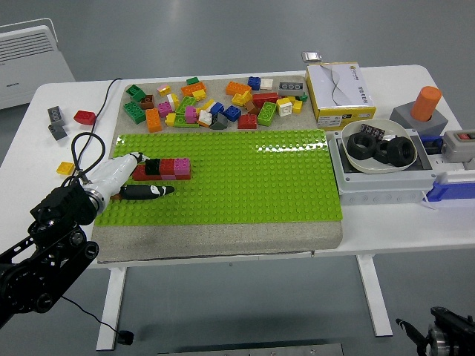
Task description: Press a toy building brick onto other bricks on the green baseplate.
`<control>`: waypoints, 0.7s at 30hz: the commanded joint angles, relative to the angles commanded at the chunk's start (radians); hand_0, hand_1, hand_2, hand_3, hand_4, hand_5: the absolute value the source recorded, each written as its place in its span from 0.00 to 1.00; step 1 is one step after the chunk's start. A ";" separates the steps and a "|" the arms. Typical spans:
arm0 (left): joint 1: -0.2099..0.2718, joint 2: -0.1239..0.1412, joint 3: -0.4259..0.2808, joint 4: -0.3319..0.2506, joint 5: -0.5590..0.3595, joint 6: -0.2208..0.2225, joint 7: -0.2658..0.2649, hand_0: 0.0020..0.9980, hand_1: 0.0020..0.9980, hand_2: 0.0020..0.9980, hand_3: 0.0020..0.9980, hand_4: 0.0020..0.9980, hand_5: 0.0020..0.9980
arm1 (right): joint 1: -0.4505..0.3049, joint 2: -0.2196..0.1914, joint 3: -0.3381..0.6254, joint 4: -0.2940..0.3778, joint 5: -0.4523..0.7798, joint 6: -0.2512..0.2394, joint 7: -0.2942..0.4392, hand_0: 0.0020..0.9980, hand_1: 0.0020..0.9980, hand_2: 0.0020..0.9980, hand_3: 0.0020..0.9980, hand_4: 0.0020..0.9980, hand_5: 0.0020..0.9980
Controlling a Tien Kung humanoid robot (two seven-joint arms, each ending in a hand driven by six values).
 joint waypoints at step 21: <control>0.097 0.027 -0.090 -0.169 -0.014 0.034 0.007 0.99 0.97 0.99 0.75 1.00 0.69 | -0.010 0.003 0.008 -0.003 -0.008 0.006 0.000 0.58 0.59 0.67 0.83 1.00 1.00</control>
